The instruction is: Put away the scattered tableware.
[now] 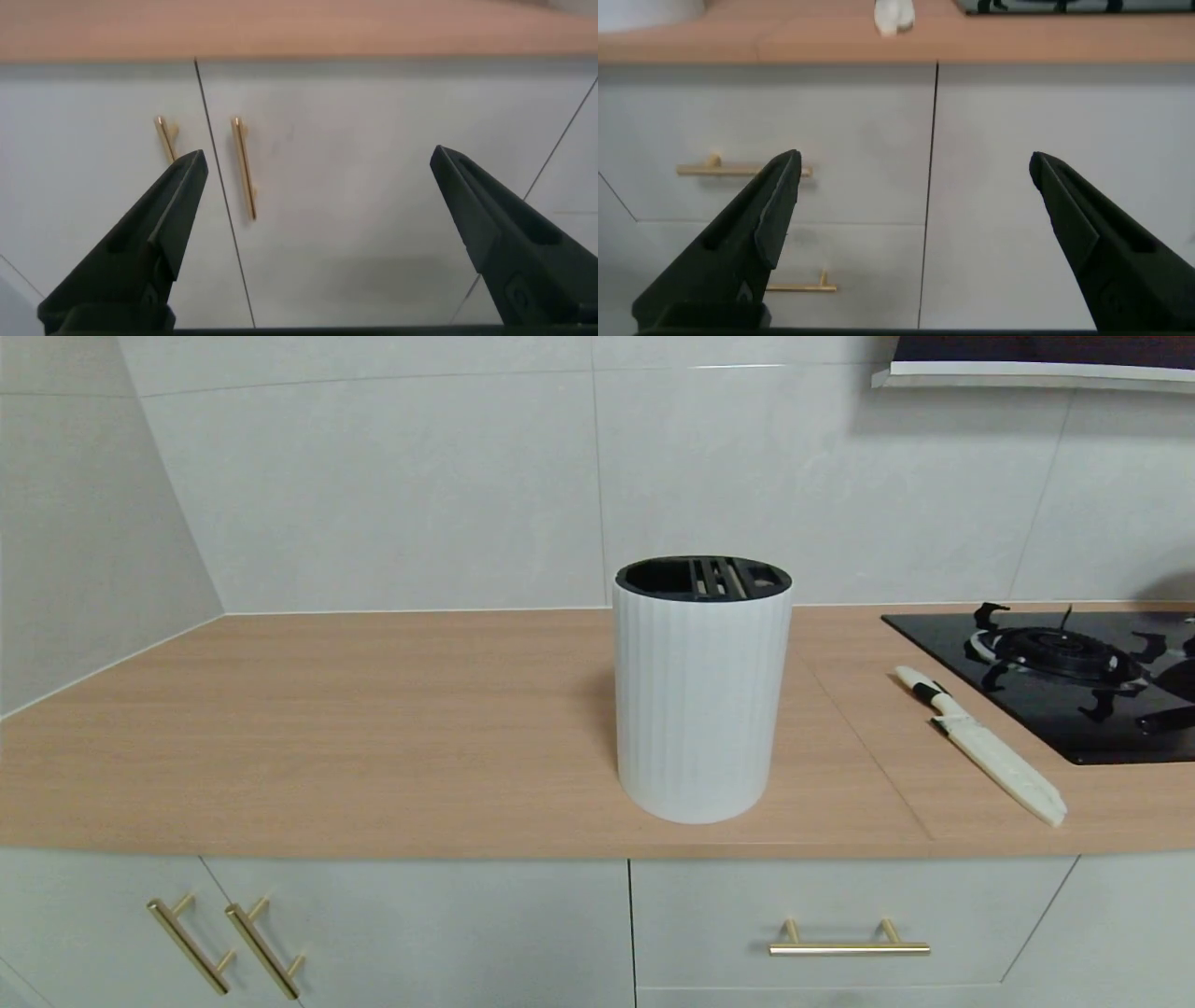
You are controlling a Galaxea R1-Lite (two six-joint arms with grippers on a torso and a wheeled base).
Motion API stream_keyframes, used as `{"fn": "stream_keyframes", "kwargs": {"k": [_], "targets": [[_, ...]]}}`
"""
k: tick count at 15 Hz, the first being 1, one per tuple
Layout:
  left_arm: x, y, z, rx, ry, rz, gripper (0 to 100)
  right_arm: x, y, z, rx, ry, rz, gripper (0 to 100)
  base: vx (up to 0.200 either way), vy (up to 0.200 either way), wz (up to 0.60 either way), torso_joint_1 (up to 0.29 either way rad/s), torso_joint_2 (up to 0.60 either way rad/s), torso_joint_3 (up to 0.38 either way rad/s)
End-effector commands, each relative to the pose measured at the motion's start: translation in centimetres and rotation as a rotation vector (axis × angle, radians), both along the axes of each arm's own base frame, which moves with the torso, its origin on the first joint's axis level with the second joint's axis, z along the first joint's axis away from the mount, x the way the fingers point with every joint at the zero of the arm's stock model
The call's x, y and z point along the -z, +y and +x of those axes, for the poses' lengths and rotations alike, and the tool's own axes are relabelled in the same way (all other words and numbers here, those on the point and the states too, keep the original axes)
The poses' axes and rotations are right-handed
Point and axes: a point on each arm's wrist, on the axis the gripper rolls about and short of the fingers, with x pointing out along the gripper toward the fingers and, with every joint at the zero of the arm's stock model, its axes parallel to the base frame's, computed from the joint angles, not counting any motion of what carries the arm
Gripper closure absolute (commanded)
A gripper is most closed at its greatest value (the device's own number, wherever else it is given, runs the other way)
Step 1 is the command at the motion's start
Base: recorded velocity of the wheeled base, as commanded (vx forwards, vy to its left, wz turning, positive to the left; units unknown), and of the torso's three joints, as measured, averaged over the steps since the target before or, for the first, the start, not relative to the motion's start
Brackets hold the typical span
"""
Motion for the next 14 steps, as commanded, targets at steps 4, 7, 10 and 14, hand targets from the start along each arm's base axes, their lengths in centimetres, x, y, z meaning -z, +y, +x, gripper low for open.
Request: {"fn": "stream_keyframes", "kwargs": {"k": [4, 7, 10, 14], "targets": [[0.00, 0.00, 0.00, 0.000, 0.000, 0.000, 0, 0.00, 0.00, 0.01, -0.001, 0.001, 0.000, 0, 0.000, 0.000, 0.00, 0.204, -0.47, -0.280], [0.00, 0.00, 0.00, 0.000, 0.000, 0.000, 0, 0.00, 0.00, 0.01, -0.001, 0.001, 0.000, 0, 0.000, 0.000, 0.00, 0.219, -0.50, -0.277], [0.00, 0.00, 0.00, 0.000, 0.000, 0.000, 0, 0.00, 0.00, 0.01, -0.001, 0.001, 0.000, 0, 0.000, 0.000, 0.00, 0.235, -0.52, -0.284], [0.00, 0.00, 0.00, 0.000, 0.000, 0.000, 0, 0.00, 0.00, 0.01, -0.001, 0.001, 0.000, 0, 0.000, 0.000, 0.00, 0.250, -0.54, -0.294]]}}
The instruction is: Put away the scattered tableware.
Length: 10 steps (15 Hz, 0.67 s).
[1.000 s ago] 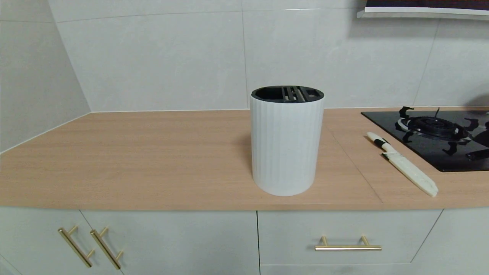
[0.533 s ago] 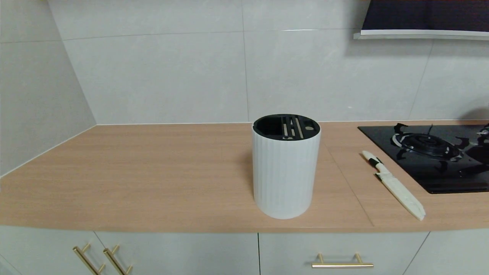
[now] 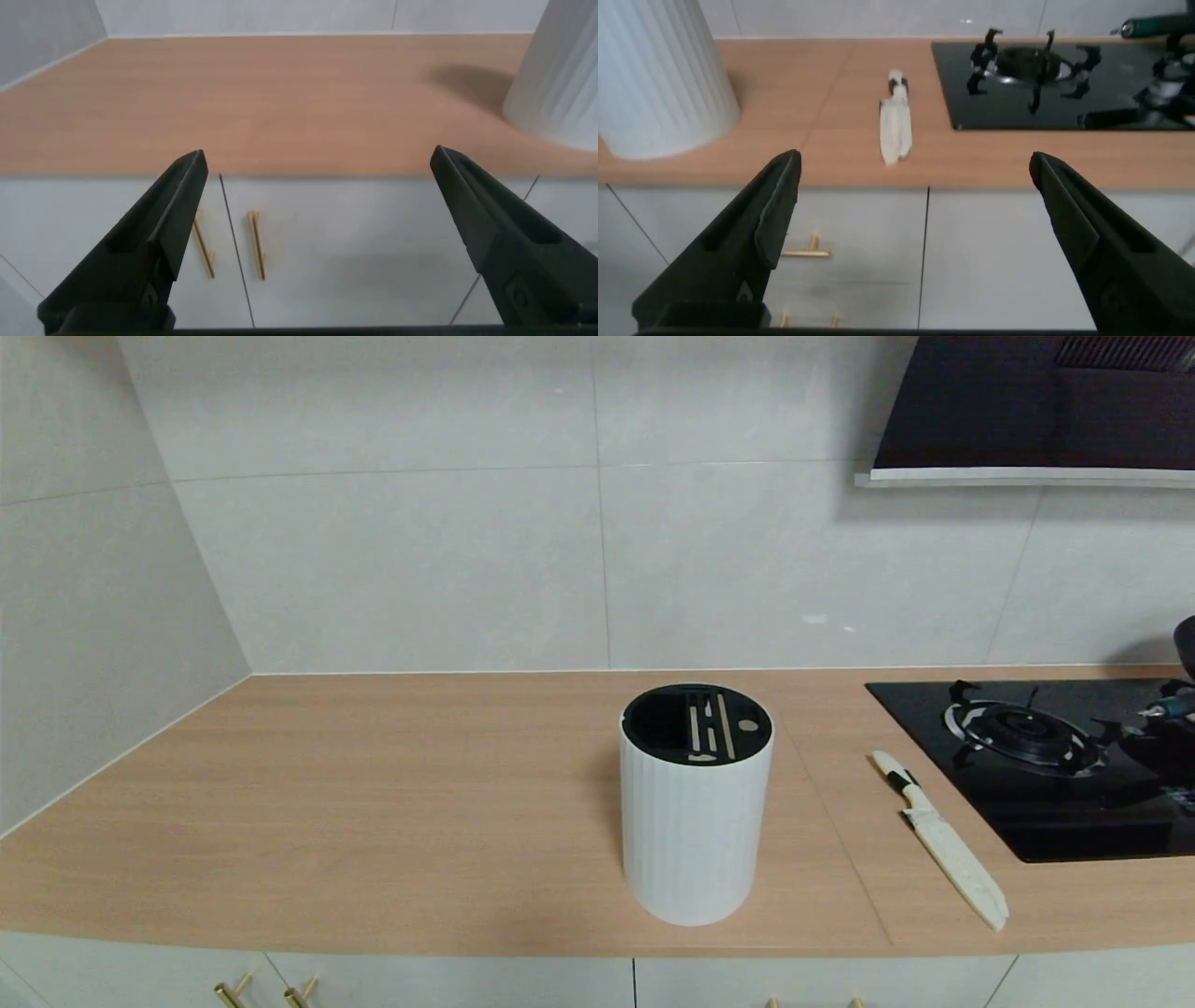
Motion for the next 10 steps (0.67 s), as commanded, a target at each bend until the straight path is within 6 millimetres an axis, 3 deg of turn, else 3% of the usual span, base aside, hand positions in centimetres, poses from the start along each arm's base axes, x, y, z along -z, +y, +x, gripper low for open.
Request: {"fn": "stream_keyframes", "kwargs": {"k": [1, 6, 10], "targets": [[0.00, 0.00, 0.00, 0.000, 0.000, 0.000, 0, 0.00, 0.00, 0.01, -0.001, 0.001, 0.000, 0, 0.000, 0.000, 0.00, 0.271, -0.56, -0.305], [0.00, 0.00, 0.00, 0.000, 0.000, 0.000, 0, 0.00, 0.00, 0.01, -0.001, 0.001, 0.000, 0, 0.000, 0.000, 0.00, 0.285, -0.59, -0.311], [0.00, 0.00, 0.00, 0.000, 0.000, 0.000, 0, 0.00, 0.00, 0.01, -0.001, 0.001, 0.001, 0, 0.000, 0.000, 0.00, 0.205, -0.42, -0.221]]}}
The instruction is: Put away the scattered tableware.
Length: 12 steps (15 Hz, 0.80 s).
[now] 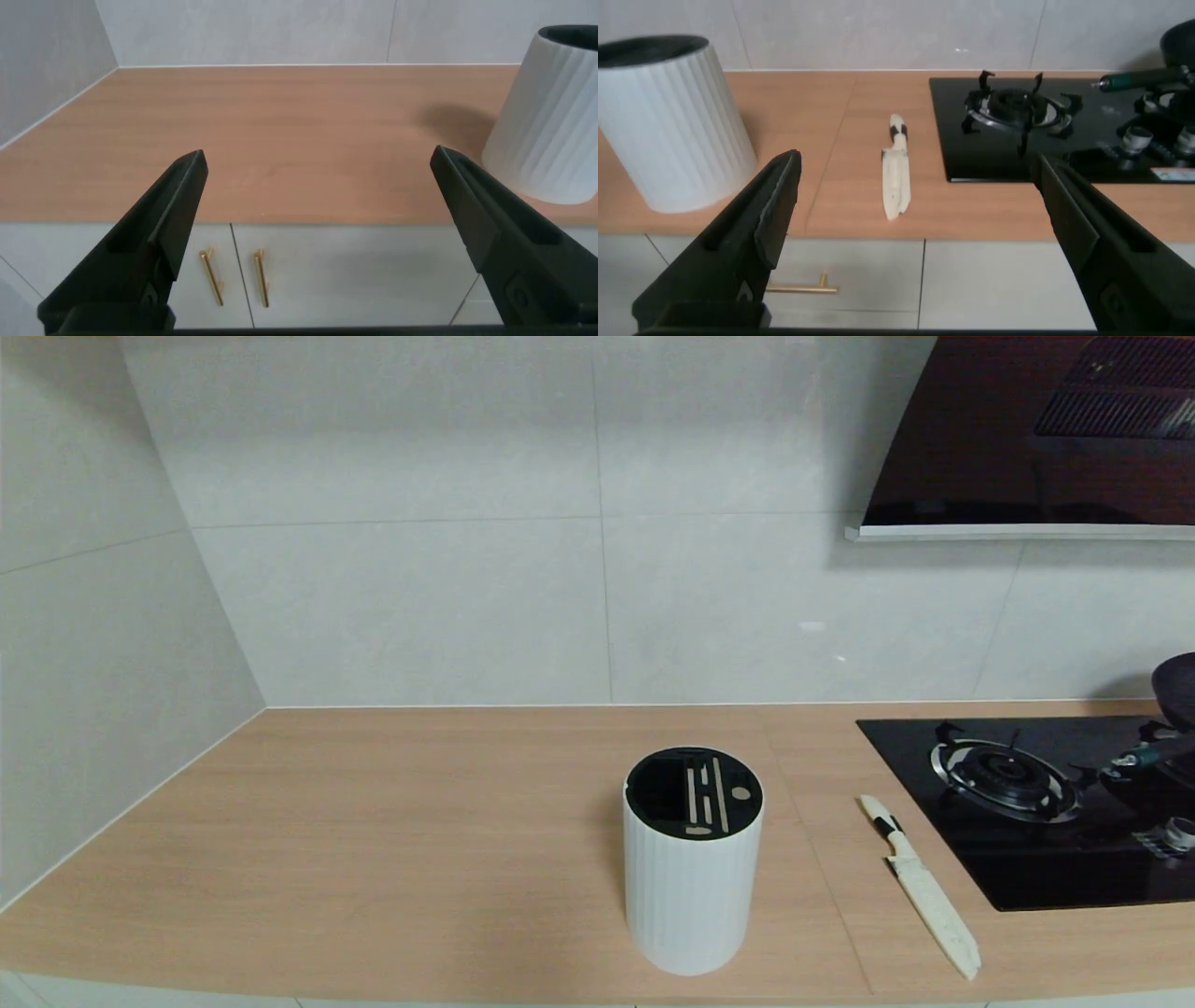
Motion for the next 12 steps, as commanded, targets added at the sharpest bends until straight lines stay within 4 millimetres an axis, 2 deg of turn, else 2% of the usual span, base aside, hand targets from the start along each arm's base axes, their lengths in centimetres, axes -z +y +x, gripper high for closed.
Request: {"fn": "stream_keyframes", "kwargs": {"k": [1, 10, 11, 12], "targets": [[0.0, 0.0, 0.0, -0.001, 0.000, -0.001, 0, 0.0, 0.0, 0.0, 0.000, 0.001, 0.000, 0, 0.000, 0.000, 0.00, 0.051, -0.09, -0.046], [0.0, 0.0, 0.0, -0.001, 0.000, -0.001, 0, 0.0, 0.0, 0.0, 0.004, -0.002, -0.009, 0, 0.000, 0.000, 0.00, 0.000, 0.00, 0.000], [0.0, 0.0, 0.0, -0.001, 0.000, -0.001, 0, -1.0, 0.0, -0.2, 0.006, -0.058, -0.006, 0, 0.000, 0.000, 0.00, 0.000, 0.00, 0.000], [0.0, 0.0, 0.0, -0.001, 0.000, -0.001, 0, -3.6, 0.0, -0.8, -0.011, -0.136, 0.016, 0, 0.000, 0.000, 0.00, 0.000, 0.00, 0.000]]}}
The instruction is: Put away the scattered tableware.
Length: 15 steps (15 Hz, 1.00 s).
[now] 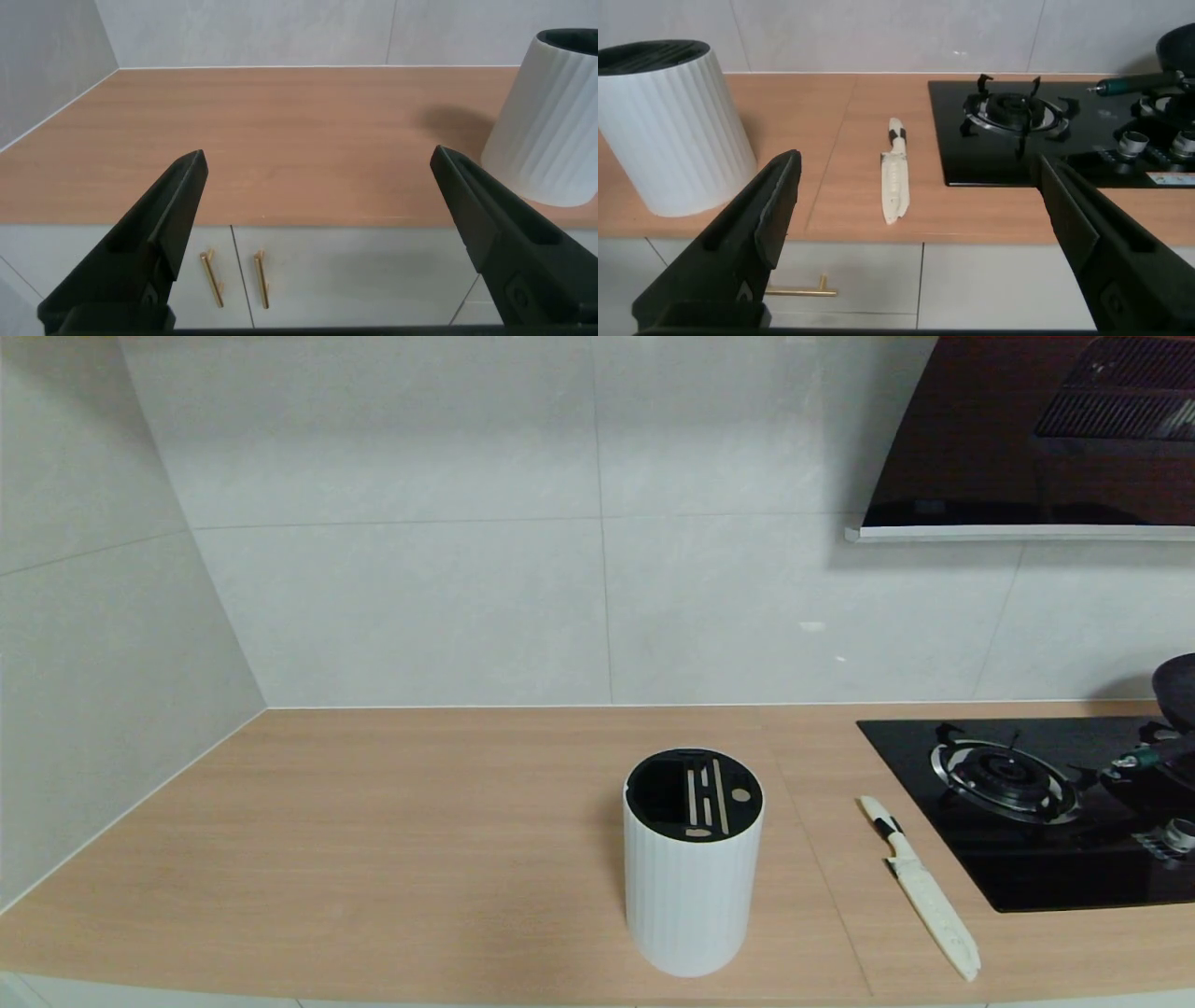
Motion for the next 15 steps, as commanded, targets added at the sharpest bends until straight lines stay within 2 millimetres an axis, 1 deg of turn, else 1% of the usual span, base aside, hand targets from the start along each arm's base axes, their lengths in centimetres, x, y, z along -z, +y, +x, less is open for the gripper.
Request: {"fn": "stream_keyframes", "kwargs": {"k": [1, 2, 3, 4, 5, 6, 7, 8, 9, 10, 11, 13, 15], "targets": [[0.0, 0.0, 0.0, -0.001, 0.000, 0.000, 0, -3.8, -0.1, -0.3, -0.038, -0.057, 0.022, 0, 0.000, 0.000, 0.00, 0.000, 0.00, 0.000], [0.0, 0.0, 0.0, -0.001, 0.000, 0.000, 0, -4.9, -0.1, 0.5, -0.055, -0.005, 0.012, 0, 0.000, 0.000, 0.00, 0.000, 0.00, 0.000], [0.0, 0.0, 0.0, -0.001, 0.000, 0.000, 0, -5.8, 0.0, 1.8, -0.059, 0.081, 0.007, 0, 0.000, 0.000, 0.00, 0.000, 0.00, 0.000], [0.0, 0.0, 0.0, -0.001, 0.000, 0.000, 0, -6.8, 0.1, 3.6, -0.059, 0.172, 0.004, 0, 0.000, 0.000, 0.00, 0.000, 0.00, 0.000], [0.0, 0.0, 0.0, -0.001, 0.000, 0.000, 0, -7.5, 0.1, 5.4, -0.054, 0.261, -0.002, 0, 0.000, 0.000, 0.00, 0.000, 0.00, 0.000], [0.0, 0.0, 0.0, -0.001, 0.000, 0.000, 0, -8.0, 0.2, 6.9, -0.057, 0.320, -0.003, 0, 0.000, 0.000, 0.00, 0.000, 0.00, 0.000], [0.0, 0.0, 0.0, -0.001, 0.000, 0.000, 0, -8.4, 0.4, 9.8, -0.061, 0.440, -0.008, 0, 0.000, 0.000, 0.00, 0.000, 0.00, 0.000], [0.0, 0.0, 0.0, -0.001, 0.000, 0.000, 0, -8.7, 0.5, 11.5, -0.063, 0.491, -0.010, 0, 0.000, 0.000, 0.00, 0.000, 0.00, 0.000], [0.0, 0.0, 0.0, -0.001, 0.000, 0.000, 0, -8.8, 0.8, 13.8, -0.073, 0.557, -0.013, 0, 0.000, 0.000, 0.00, 0.000, 0.00, 0.000], [0.0, 0.0, 0.0, -0.001, 0.000, 0.000, 0, -8.6, 0.9, 15.8, -0.075, 0.607, -0.014, 0, 0.000, 0.000, 0.00, 0.000, 0.00, 0.000], [0.0, 0.0, 0.0, -0.001, 0.000, 0.000, 0, -7.9, 1.3, 17.8, -0.085, 0.664, -0.020, 0, 0.000, 0.000, 0.00, 0.000, 0.00, 0.000], [0.0, 0.0, 0.0, -0.001, 0.000, 0.000, 0, -5.8, 2.0, 21.5, -0.104, 0.737, -0.032, 0, 0.000, 0.000, 0.00, 0.000, 0.00, 0.000], [0.0, 0.0, 0.0, -0.001, 0.000, 0.000, 0, -3.4, 2.5, 24.8, -0.108, 0.761, -0.039, 0, 0.000, 0.000, 0.00, 0.000, 0.00, 0.000]]}}
